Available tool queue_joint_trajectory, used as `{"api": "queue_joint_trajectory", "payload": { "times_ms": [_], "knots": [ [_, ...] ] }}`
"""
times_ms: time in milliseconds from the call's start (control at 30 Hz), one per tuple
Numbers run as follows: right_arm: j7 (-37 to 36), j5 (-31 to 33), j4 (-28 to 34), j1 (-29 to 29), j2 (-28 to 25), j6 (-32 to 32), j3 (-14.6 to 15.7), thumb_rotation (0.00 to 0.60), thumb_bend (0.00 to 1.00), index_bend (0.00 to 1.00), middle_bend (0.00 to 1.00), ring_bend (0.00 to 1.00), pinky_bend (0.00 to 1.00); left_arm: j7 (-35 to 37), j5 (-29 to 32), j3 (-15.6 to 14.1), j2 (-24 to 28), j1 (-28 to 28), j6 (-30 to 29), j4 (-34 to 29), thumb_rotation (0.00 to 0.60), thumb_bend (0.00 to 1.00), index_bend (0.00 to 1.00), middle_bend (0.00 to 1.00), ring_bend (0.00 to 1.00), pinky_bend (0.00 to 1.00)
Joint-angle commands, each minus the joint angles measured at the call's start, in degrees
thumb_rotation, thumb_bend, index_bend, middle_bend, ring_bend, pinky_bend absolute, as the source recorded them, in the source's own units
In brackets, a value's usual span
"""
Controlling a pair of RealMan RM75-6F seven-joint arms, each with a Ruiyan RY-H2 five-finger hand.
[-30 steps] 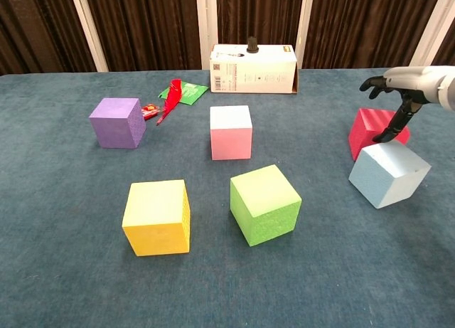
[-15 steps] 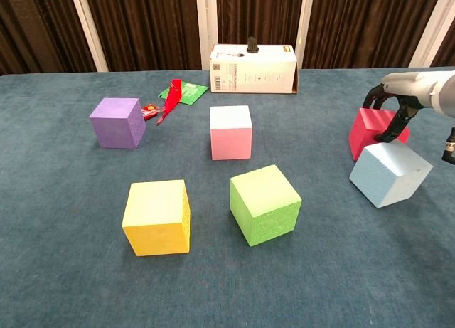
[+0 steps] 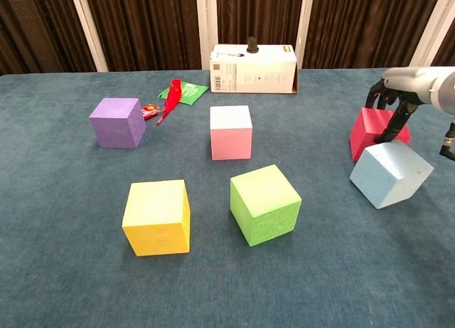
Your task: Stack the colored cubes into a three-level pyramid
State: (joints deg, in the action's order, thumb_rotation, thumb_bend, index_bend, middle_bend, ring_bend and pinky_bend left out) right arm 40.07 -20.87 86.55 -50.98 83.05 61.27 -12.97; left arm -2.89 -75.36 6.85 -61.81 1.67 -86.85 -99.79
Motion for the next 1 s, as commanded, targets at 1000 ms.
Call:
{"api": "queue_joint_trajectory", "payload": {
  "times_ms": [1000],
  "knots": [
    [11.4, 14.9, -2.2, -16.5, 7.8, -4.2, -6.8, 0.600, 0.24, 0.37, 0.40, 0.20, 0.00, 0.9, 2.7, 1.9, 0.0, -0.2, -0.5, 1.5, 0.600, 0.31, 0.03, 0.00, 0.00, 0.00]
  ]
}}
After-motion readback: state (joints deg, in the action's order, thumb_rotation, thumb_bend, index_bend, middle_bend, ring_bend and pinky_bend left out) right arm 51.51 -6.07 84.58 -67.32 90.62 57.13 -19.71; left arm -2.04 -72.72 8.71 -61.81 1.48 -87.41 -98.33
